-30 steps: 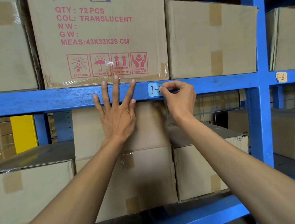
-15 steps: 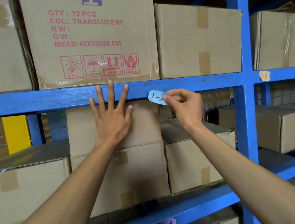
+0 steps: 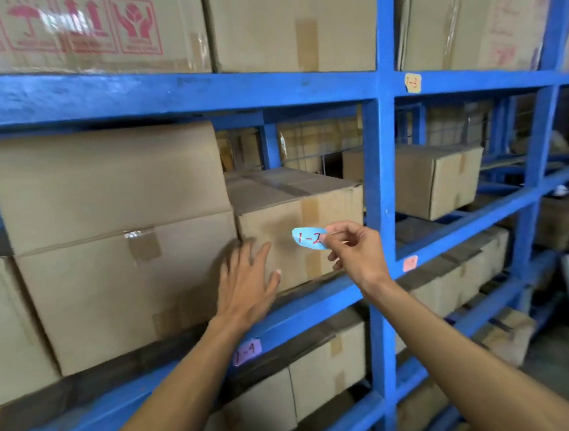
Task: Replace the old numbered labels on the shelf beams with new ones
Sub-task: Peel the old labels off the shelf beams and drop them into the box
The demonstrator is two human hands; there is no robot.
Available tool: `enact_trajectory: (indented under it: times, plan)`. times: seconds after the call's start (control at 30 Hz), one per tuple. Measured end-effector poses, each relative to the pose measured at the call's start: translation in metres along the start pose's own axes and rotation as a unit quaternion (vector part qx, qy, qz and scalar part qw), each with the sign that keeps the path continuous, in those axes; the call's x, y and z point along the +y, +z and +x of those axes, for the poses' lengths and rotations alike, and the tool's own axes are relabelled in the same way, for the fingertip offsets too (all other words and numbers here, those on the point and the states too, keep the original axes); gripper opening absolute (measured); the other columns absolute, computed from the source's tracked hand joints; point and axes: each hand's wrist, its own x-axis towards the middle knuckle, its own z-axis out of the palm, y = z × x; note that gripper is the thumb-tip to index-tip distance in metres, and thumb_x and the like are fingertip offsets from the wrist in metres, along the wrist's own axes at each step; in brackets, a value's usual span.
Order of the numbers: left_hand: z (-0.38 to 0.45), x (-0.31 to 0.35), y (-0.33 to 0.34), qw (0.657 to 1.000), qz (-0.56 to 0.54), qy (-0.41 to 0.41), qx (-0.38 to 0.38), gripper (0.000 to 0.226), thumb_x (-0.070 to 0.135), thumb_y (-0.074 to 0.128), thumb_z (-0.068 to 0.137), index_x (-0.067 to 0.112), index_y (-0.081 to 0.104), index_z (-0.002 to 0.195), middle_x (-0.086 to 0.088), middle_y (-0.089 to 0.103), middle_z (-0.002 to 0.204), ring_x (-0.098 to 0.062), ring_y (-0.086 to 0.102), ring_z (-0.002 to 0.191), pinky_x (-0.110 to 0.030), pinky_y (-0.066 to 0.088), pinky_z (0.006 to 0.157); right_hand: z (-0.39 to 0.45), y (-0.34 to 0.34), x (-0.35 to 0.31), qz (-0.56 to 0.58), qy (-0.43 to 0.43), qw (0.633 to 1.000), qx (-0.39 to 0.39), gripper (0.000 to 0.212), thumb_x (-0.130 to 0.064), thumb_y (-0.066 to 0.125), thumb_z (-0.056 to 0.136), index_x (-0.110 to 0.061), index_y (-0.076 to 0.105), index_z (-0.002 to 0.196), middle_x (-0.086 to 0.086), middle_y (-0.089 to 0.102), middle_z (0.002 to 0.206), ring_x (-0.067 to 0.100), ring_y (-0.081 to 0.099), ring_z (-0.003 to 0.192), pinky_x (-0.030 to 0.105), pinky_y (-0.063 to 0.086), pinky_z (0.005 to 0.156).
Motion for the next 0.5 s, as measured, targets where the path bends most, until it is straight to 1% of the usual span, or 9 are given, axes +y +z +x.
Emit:
enact_trajectory:
  times: [0.1,0.17,0.27,0.33,0.37,0.43,0.5]
  plan:
    - [-0.005,0.014,0.043,0.998,-0.009,0.005,-0.061,0.061,0.046,0.043,0.096,0.027,0.028,0.152,-0.009,0.022,0.162,-0.028,0.022,0.148,-0.042,0.021,0.118,-0.004,-0.025,0.034,-0.026,0.035,0.999,0.012,0.011,-0.006,0.069,0.087,-0.016,0.068,0.084,0.004,0.063,0.071,0.011,0.052,0.047,0.022,0.043,0.039]
    - [-0.004,0.021,0.066,0.996,-0.014,0.000,-0.088,0.060,0.044,0.044,0.097,0.026,0.027,0.153,-0.010,0.020,0.163,-0.029,0.021,0.148,-0.043,0.021,0.119,-0.004,-0.041,0.054,-0.036,0.056,0.998,0.015,0.011,-0.007,0.069,0.087,-0.017,0.069,0.084,0.003,0.065,0.071,0.010,0.053,0.049,0.022,0.043,0.040]
    - [-0.002,0.025,0.097,0.993,-0.006,-0.004,-0.122,0.059,0.040,0.042,0.099,0.022,0.027,0.153,-0.011,0.023,0.162,-0.030,0.024,0.146,-0.043,0.025,0.118,-0.003,-0.059,0.079,-0.036,0.078,0.996,0.022,0.016,-0.004,0.069,0.086,-0.018,0.069,0.081,0.006,0.065,0.072,0.012,0.052,0.049,0.018,0.043,0.040]
    - [-0.004,0.026,0.119,0.989,0.002,-0.007,-0.145,0.058,0.039,0.040,0.100,0.020,0.027,0.153,-0.012,0.027,0.159,-0.030,0.029,0.144,-0.043,0.028,0.116,0.000,-0.068,0.094,-0.043,0.088,0.995,0.024,0.017,-0.003,0.069,0.086,-0.019,0.069,0.080,0.009,0.066,0.074,0.013,0.050,0.049,0.020,0.042,0.041]
    - [-0.007,0.028,0.131,0.988,0.007,-0.010,-0.157,0.057,0.038,0.039,0.100,0.020,0.027,0.153,-0.011,0.028,0.159,-0.030,0.030,0.143,-0.043,0.028,0.116,0.002,-0.074,0.103,-0.051,0.095,0.994,0.021,0.017,-0.003,0.069,0.086,-0.018,0.069,0.080,0.010,0.066,0.074,0.010,0.051,0.048,0.020,0.042,0.042]
    - [-0.016,0.028,0.144,0.986,0.040,-0.013,-0.162,0.058,0.039,0.037,0.101,0.023,0.023,0.155,-0.010,0.028,0.160,-0.030,0.028,0.144,-0.044,0.024,0.118,0.001,-0.081,0.112,-0.052,0.107,0.993,0.011,0.012,-0.002,0.068,0.087,-0.013,0.069,0.084,0.009,0.065,0.073,0.002,0.051,0.043,0.016,0.042,0.042]
    - [-0.021,0.031,0.156,0.987,0.078,-0.017,-0.140,0.060,0.042,0.035,0.101,0.026,0.018,0.156,-0.007,0.030,0.160,-0.029,0.028,0.144,-0.044,0.022,0.119,0.004,-0.091,0.126,-0.058,0.124,0.991,-0.003,0.010,-0.003,0.067,0.088,-0.013,0.070,0.086,0.008,0.064,0.073,0.003,0.050,0.042,0.017,0.041,0.038]
